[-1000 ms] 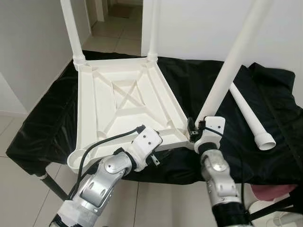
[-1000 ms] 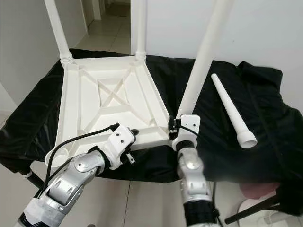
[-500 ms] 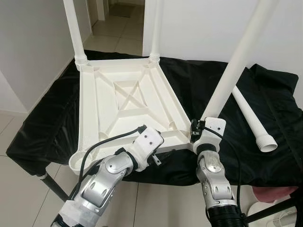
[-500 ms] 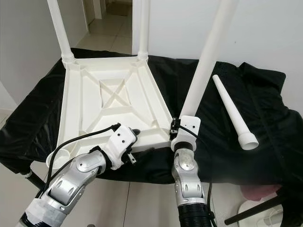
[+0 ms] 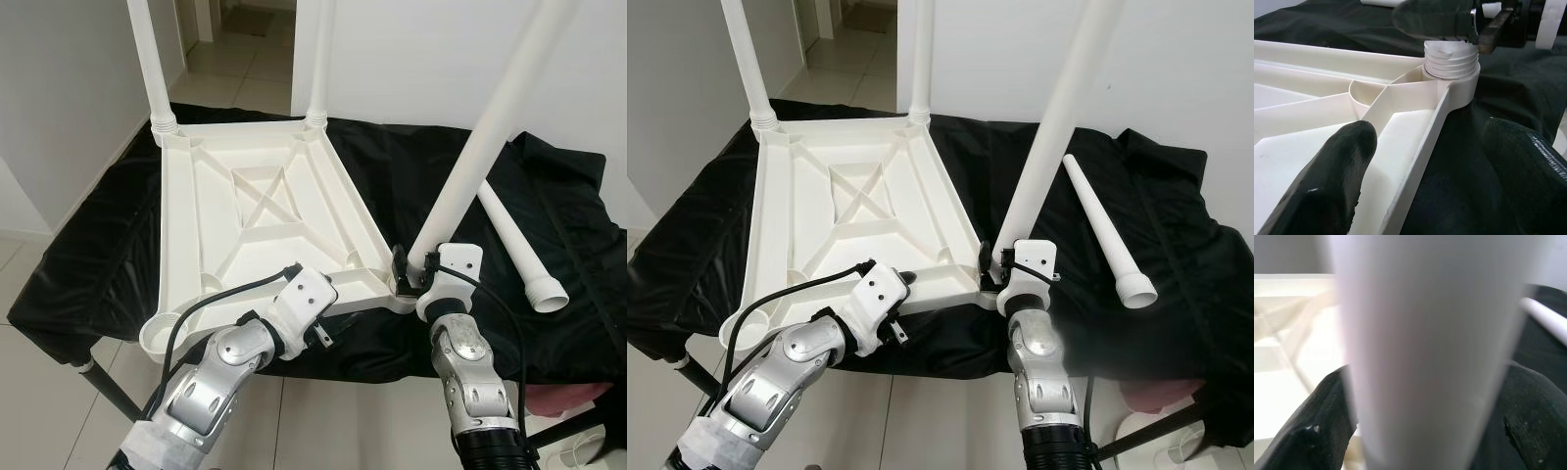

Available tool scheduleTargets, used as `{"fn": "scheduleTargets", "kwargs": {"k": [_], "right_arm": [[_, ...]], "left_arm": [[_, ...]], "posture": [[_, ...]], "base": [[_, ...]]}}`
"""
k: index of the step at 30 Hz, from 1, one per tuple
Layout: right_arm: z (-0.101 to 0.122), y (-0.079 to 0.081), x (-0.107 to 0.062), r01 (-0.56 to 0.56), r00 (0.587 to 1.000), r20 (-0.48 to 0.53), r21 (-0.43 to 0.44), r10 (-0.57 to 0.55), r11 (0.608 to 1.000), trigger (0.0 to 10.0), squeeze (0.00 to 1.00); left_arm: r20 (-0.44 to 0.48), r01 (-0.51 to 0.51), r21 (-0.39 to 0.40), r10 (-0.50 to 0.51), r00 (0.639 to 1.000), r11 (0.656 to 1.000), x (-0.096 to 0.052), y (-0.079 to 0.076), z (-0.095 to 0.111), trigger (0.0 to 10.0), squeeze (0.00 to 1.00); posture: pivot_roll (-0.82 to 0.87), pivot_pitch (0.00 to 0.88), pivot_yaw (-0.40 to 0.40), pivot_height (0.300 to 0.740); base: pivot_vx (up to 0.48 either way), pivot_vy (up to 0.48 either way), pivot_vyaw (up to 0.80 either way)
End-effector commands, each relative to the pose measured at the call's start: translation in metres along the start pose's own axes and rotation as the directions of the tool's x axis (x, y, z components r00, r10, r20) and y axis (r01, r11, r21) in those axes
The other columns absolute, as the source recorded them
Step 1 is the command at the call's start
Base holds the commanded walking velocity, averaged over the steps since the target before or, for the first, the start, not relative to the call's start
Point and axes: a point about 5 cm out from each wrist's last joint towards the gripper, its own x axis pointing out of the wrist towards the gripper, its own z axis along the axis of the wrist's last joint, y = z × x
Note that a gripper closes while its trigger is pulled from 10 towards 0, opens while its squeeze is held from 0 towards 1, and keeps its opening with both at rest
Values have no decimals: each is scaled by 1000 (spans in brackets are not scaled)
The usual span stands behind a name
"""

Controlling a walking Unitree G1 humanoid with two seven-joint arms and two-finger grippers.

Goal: Building children table

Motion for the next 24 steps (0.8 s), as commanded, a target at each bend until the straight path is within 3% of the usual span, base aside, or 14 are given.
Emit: {"fn": "scheduleTargets", "kwargs": {"k": [1, 12, 13, 14, 15, 16, 24], "right_arm": [[0, 2, 4, -79, 997, 7, 8, 79, 997, 10000, 0], [-8, -5, 16, -320, 947, -50, -86, 317, 943, 10000, 0], [-10, -7, 17, -341, 940, -67, -95, 335, 935, 4118, 0], [-11, -8, 18, -352, 935, -77, -102, 345, 930, 3294, 0], [-11, -8, 18, -352, 935, -77, -102, 345, 930, 3294, 0], [-14, -10, 19, -358, 932, -95, -101, 350, 928, 0, 0], [-19, -16, 17, -369, 927, -115, -99, 358, 924, 0, 0]], "left_arm": [[-8, 7, 4, -7, 1000, 1000, -2, -1, 1, 10000, 0], [-7, 8, 16, -8, 1000, 1000, -2, 5, 4, 10000, 0], [-8, 9, 19, -9, 1000, 1000, -2, 5, 4, 10000, 0], [-9, 10, 21, -9, 1000, 1000, -2, 6, 4, 10000, 0], [-9, 10, 21, -9, 1000, 1000, -2, 6, 4, 10000, 0], [-9, 8, 21, -8, 1000, 1000, -2, 6, 5, 10000, 0], [-11, -10, 19, 10, 1000, 1000, -2, 9, 4, 10000, 0]], "posture": [[7, 30, -71, 740], [9, 28, -42, 740], [9, 28, -42, 740], [8, 32, -40, 740], [8, 32, -40, 740], [8, 33, -40, 740], [9, 49, -37, 740]], "base": [[0, 0, 0], [0, 0, 0], [0, 0, 0], [0, 0, 0], [0, 0, 0], [0, 0, 0], [0, 0, 0]]}}
